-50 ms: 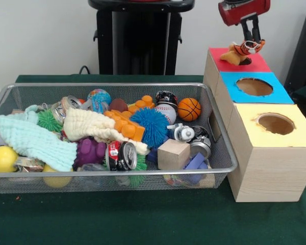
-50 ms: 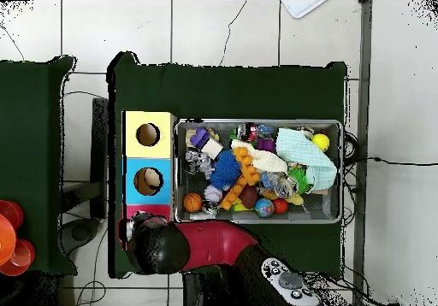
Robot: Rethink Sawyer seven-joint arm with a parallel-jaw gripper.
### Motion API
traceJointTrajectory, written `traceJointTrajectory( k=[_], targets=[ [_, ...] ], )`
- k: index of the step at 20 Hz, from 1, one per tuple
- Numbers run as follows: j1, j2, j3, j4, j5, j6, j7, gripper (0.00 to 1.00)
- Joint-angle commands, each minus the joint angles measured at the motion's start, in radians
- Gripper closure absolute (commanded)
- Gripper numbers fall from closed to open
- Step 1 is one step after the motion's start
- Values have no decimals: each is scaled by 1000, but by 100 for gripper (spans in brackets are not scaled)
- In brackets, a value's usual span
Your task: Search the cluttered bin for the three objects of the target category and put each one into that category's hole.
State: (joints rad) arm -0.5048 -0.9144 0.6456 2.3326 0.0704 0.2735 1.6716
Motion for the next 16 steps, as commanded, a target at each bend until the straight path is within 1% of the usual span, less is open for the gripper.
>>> traceJointTrajectory(
  k=[1,3,4,6,11,16],
  targets=[
    [-16,-52,-36,54,95,116,212,100],
    [-15,-58,-36,54,104,120,207,100],
    [-16,-62,-31,66,107,110,208,100],
    [-14,-63,-33,65,108,91,208,100],
    [21,-3,-93,24,53,13,184,100],
    [12,-18,-88,29,64,34,174,100]
  ],
)
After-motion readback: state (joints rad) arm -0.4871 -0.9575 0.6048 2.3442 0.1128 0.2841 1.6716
